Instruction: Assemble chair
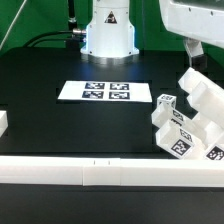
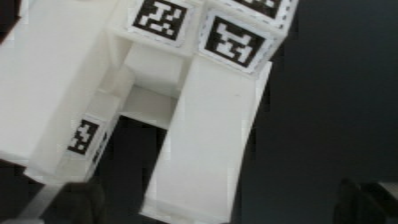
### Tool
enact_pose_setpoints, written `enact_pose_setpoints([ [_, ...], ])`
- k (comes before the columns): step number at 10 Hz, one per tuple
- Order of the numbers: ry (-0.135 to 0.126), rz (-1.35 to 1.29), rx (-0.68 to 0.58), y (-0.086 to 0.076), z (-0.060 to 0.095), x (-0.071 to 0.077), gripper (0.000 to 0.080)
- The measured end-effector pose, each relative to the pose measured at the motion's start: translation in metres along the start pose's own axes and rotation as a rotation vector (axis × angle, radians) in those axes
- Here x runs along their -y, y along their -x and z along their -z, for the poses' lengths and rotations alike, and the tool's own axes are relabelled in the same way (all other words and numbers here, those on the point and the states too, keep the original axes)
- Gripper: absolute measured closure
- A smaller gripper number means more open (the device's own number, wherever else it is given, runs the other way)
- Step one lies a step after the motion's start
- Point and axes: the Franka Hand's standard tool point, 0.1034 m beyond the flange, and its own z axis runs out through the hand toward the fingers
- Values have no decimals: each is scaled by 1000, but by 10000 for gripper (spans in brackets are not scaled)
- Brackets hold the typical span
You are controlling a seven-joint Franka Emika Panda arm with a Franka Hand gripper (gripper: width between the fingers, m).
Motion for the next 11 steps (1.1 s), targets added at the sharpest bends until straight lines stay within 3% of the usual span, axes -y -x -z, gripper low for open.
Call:
enact_pose_setpoints([
  [7,-9,5,-10,-4,-5,-2,150],
  [11,-24,30,-31,-10,-14,-14,150],
])
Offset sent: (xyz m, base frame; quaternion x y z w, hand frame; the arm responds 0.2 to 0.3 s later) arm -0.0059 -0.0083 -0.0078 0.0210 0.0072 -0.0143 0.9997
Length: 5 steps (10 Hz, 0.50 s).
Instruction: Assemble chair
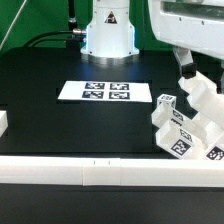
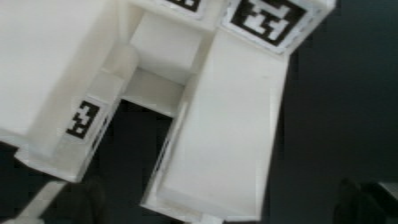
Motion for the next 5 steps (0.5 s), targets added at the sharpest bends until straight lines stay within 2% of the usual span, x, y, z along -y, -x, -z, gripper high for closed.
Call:
enact_pose_setpoints([
  [2,-5,8,-3,4,2,-9,150],
  [5,-18,13,-3,5,13,-7,150],
])
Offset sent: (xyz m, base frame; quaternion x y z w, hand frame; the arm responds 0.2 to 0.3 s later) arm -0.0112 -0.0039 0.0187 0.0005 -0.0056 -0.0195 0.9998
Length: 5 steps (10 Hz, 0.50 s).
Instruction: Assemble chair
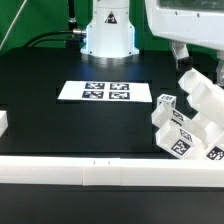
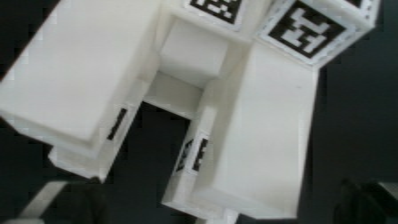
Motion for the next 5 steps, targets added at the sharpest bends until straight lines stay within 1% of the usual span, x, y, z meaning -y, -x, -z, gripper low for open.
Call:
enact_pose_setpoints([
  [3,2,8,-2,-1,-3,-1,150],
  [4,0,25,-7,-2,-6,-5,150],
  [5,9,21,-4,-2,-8,-12,150],
])
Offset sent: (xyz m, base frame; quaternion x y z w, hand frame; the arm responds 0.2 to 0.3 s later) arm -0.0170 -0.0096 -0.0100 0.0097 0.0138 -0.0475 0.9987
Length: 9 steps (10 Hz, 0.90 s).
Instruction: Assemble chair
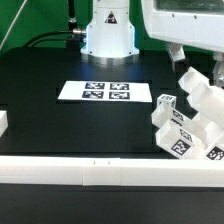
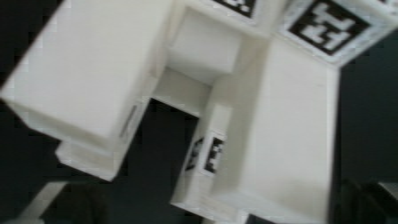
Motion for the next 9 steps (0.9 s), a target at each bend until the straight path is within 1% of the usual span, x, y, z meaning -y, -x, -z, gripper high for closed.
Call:
enact_pose_setpoints([
  [1,3,2,0,0,-2,-3,150],
  [2,-3,1,-5,-1,-3,-3,150],
  [4,-4,9,-7,-1,-3,-4,150],
  [7,-8,44,-19,-13,-5,-7,150],
  [9,-19,74,-38,-25,-7,-13,150],
])
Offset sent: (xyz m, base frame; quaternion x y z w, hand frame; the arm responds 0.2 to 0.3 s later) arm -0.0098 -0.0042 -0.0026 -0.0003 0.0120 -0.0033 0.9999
